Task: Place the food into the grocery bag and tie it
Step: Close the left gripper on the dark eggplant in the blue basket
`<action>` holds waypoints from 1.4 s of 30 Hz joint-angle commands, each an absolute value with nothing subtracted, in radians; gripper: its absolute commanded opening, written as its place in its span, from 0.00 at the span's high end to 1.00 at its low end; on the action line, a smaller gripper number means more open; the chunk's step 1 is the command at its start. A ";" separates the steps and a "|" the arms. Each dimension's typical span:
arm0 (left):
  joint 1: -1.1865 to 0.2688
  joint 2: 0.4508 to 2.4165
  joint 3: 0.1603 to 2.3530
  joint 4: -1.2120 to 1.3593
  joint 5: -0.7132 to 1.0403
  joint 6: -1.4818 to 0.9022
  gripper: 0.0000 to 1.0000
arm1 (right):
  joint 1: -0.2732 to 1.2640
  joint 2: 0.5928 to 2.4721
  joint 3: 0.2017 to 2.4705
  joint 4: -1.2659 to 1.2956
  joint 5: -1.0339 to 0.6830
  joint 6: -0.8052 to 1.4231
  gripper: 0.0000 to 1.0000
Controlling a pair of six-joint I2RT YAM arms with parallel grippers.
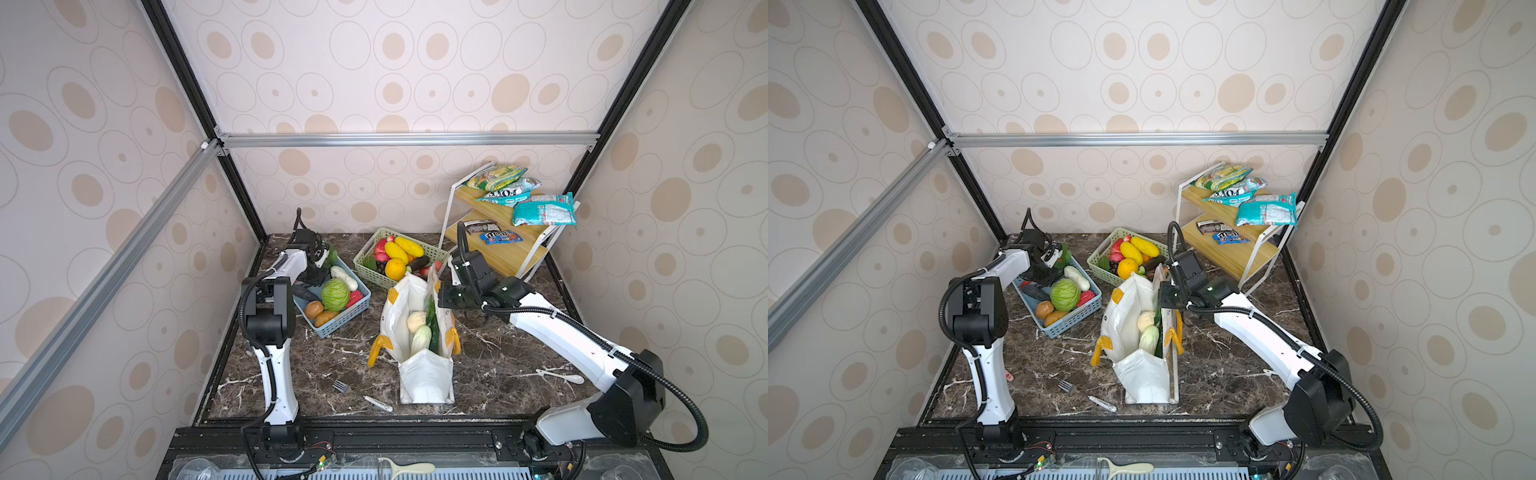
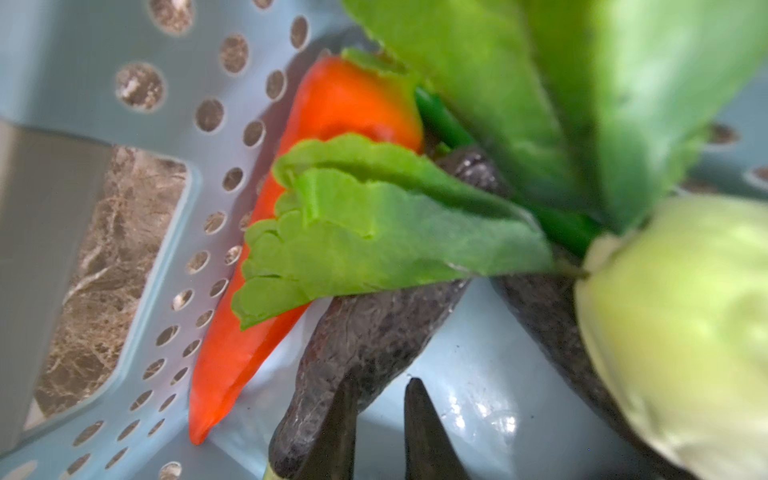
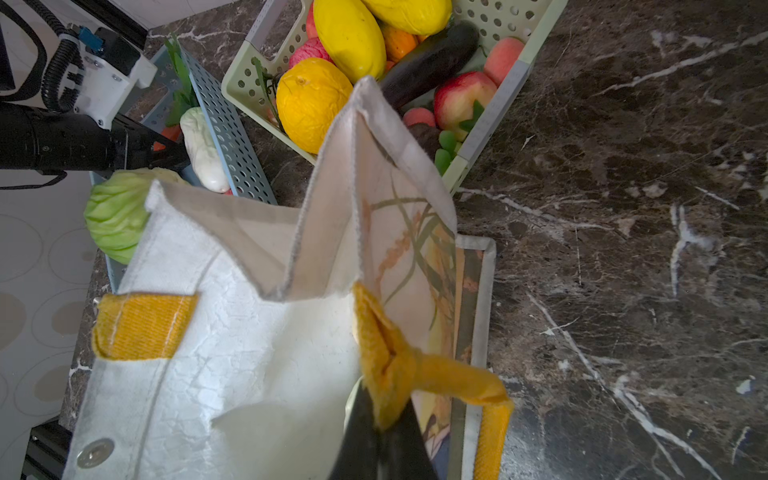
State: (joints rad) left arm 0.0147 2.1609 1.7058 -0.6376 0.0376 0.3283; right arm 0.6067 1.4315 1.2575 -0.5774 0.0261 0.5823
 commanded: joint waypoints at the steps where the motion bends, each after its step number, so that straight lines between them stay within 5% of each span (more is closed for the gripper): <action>1: 0.015 2.109 1.734 -0.656 0.047 0.326 0.67 | 0.611 1.423 1.269 -0.583 0.034 0.578 1.00; 7: 0.015 2.106 1.727 -0.568 0.090 0.302 0.49 | 0.612 1.427 1.266 -0.579 0.032 0.581 1.00; 17: 0.017 2.203 1.735 -0.542 0.052 0.318 0.44 | 0.611 1.433 1.264 -0.580 0.033 0.584 1.00; 25: 0.030 2.258 1.717 -0.545 0.154 0.316 0.50 | 0.612 1.437 1.274 -0.589 0.033 0.584 1.00; 32: 0.037 2.256 1.715 -0.540 0.150 0.303 0.72 | 0.611 1.430 1.272 -0.594 0.035 0.584 1.00; 42: 0.047 2.102 1.727 -0.521 0.202 0.297 0.73 | 0.611 1.421 1.258 -0.583 0.030 0.590 1.00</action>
